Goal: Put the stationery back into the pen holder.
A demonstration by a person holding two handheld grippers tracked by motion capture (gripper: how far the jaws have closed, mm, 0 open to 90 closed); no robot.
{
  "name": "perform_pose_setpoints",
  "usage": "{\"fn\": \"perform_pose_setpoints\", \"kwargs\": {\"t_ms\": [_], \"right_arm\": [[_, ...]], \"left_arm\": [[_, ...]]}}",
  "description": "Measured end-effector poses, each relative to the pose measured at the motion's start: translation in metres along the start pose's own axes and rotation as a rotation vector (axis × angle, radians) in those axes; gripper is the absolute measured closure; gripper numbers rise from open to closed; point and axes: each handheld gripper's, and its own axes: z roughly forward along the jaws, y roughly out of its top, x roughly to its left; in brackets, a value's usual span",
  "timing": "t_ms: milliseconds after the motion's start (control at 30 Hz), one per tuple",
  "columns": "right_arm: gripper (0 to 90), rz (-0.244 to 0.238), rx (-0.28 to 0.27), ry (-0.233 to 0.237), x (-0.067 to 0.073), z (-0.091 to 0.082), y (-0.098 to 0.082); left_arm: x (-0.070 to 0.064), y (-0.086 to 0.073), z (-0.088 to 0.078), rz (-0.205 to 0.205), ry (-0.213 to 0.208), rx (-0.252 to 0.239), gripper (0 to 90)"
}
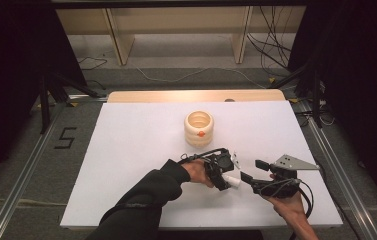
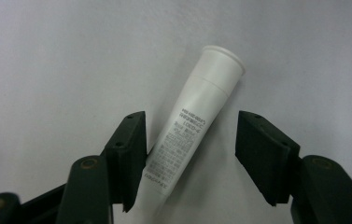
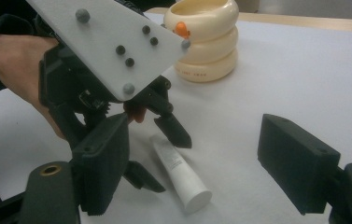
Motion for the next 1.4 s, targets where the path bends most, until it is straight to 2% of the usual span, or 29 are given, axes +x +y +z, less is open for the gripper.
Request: {"fn": "perform_pose_setpoints", "kwargs": {"t_ms": [333,500,633,867,1033,1400], "right_arm": [[25.5,-0.008,-0.008,-0.002,0.0034,-0.0048,-0.0025],[25.5,-0.008,-0.009,0.005,0.0057,-0.0068,-0.0042],[25.6,-0.004,-0.004,0.011,0.0066,-0.0079,-0.0054],[25.7,-0.007,-0.002,0.013,0.0071,-0.0093,-0.0067],[25.8,-0.007,0.003,0.014,0.0069,-0.0091,-0.0076],[26.1,-0.005,0.006,0.009,0.0055,-0.0096,-0.0082]], "left_arm": [[0.0017,0.0003,0.0009,0.015,-0.002,0.018,49.1],[0.0005,0.0029,0.0038,0.043,0.008,0.042,49.5],[0.0003,0.0043,0.0049,0.064,0.024,0.061,53.9],[-0.004,0.0065,0.0051,0.183,0.044,0.102,61.4],[-0.0047,0.0053,0.004,0.224,0.037,0.105,67.8],[-0.0053,0.0031,0.0029,0.227,0.028,0.092,70.1]]}}
